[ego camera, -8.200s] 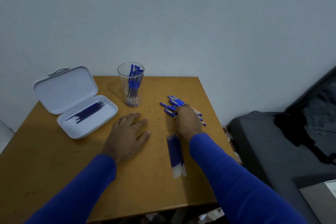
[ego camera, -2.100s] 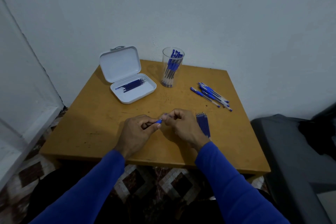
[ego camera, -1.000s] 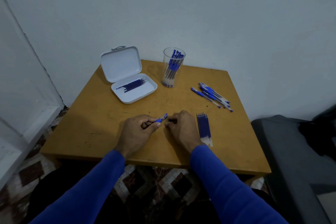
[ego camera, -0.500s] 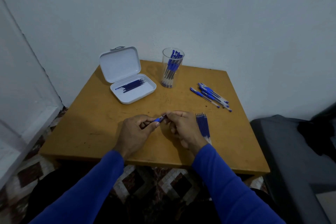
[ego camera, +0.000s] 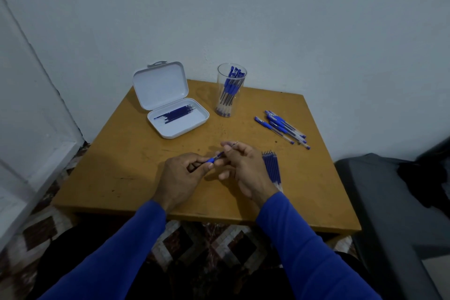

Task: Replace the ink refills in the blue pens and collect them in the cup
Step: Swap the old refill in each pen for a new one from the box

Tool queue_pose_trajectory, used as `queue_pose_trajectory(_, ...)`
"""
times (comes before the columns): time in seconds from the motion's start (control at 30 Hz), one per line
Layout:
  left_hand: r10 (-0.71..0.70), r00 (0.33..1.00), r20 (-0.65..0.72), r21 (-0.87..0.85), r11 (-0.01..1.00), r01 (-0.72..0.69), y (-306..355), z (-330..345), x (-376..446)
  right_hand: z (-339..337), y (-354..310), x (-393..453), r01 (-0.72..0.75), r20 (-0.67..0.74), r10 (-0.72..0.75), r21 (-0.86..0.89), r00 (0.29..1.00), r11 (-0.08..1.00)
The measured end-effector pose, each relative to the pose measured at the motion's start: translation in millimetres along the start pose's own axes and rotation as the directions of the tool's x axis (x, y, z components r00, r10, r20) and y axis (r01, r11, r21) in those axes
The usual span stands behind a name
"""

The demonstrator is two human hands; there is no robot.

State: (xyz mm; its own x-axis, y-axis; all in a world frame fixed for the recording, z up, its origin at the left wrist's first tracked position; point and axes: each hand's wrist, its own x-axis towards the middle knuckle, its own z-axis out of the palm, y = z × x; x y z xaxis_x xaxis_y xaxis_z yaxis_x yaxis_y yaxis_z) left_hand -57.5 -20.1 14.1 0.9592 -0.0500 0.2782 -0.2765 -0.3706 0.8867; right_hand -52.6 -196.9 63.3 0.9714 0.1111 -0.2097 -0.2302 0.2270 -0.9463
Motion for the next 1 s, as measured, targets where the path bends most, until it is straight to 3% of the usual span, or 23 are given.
queue_pose_trajectory(0.3, -0.002, 1.000, 0.008, 0.006, 1.000, 0.002, 2, 0, 0, 3, -1, 3, 0.056, -0.067, -0.057, -0.022, 0.996, 0.998)
queue_pose_trajectory(0.47, -0.012, 1.000, 0.007, 0.028, 1.000, 0.012, 1, 0, 0, 1, 1, 0, 0.070, -0.036, -0.070, -0.011, 0.997, 0.998)
queue_pose_trajectory(0.7, -0.010, 1.000, 0.006, 0.000, 1.000, 0.010, -2, 2, 1, -4, -4, 6, 0.121, -0.293, -0.123, -0.027, 0.948, 0.992)
queue_pose_trajectory(0.73, -0.008, 1.000, 0.004, 0.004, 1.000, 0.008, -3, 2, 1, -7, -6, 6, 0.118, -0.339, -0.131, -0.059, 0.932, 0.991)
queue_pose_trajectory(0.8, -0.003, 1.000, 0.003, 0.008, 1.000, 0.003, -3, 2, 1, -18, -8, 6, 0.076, -0.441, -0.215, -0.310, 0.871, 0.948)
queue_pose_trajectory(0.9, 0.009, 1.000, 0.003, 0.023, 1.000, -0.009, -3, 3, 1, -38, -7, 4, -0.093, -0.435, -0.329, -0.708, 0.838, 0.700)
queue_pose_trajectory(1.0, 0.003, 1.000, 0.007, 0.026, 1.000, -0.003, -3, 3, 2, -50, -2, -1, -0.205, -0.418, -0.291, -0.808, 0.861, 0.553)
